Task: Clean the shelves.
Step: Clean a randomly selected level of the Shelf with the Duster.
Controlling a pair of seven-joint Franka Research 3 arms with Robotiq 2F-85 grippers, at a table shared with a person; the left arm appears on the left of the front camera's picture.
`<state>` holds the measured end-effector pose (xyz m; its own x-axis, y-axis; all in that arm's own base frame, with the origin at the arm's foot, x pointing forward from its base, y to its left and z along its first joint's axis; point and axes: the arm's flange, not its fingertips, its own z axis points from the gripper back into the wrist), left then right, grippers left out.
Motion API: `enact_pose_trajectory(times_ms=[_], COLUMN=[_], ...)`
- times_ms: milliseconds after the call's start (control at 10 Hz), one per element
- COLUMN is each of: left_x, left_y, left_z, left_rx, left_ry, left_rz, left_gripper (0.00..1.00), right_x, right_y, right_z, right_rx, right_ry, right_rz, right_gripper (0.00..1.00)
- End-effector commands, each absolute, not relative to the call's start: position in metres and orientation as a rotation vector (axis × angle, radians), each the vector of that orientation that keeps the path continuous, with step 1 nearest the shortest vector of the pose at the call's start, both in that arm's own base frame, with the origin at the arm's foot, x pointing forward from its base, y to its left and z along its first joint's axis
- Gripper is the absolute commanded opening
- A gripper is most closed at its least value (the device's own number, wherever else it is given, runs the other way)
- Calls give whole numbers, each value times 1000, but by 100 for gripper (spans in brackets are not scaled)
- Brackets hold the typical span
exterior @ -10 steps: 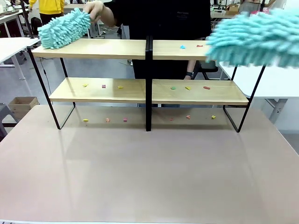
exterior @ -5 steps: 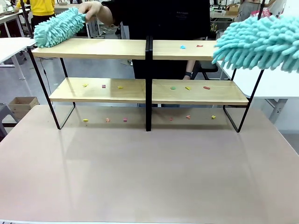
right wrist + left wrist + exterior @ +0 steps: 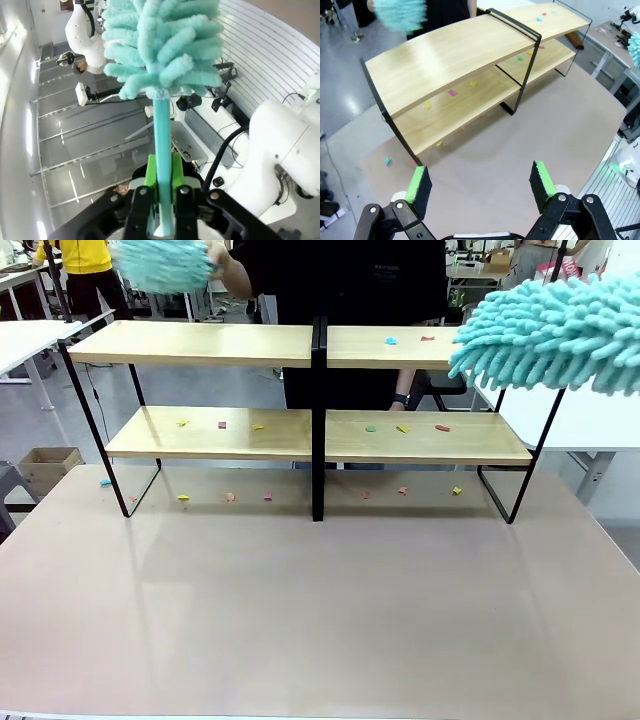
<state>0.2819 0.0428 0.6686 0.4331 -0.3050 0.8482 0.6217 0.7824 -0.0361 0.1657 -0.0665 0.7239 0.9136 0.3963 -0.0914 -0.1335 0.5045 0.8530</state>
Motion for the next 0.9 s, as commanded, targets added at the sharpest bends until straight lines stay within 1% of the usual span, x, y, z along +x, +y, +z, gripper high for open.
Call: enact_pose_trajectory(times_ms=[0, 100, 200, 300, 400, 500, 600, 700, 800], left_x=[282, 282, 282, 282, 282, 282, 282, 282, 282], left_y=[43, 43, 43, 43, 43, 43, 43, 43, 43], left_z=[668, 668, 668, 668, 668, 668, 668, 668, 668], left_rx=[-374, -374, -374, -374, -374, -374, -374, -374, -374], left_ry=[-962, -962, -962, -962, -962, -962, -962, -962, -962], left_rz=[-593, -593, -593, -593, -593, -593, -593, -593, -593], left_gripper=[100, 100, 100, 100, 100, 100, 100, 100, 100], right_x=[191, 220, 246, 267, 281, 280, 277, 288, 307], right_y=[-48, -29, -6, 16, 27, 32, 25, 41, 50], right_z=[724, 727, 731, 738, 748, 757, 737, 747, 747], right_rx=[959, 920, 837, 730, 664, 674, 776, 723, 698], right_ry=[202, 140, 94, 21, -67, -6, 25, -12, -125], right_rz=[351, 335, 282, 246, 218, 247, 275, 270, 157], right_gripper=[13, 13, 13, 13, 13, 13, 13, 13, 13])
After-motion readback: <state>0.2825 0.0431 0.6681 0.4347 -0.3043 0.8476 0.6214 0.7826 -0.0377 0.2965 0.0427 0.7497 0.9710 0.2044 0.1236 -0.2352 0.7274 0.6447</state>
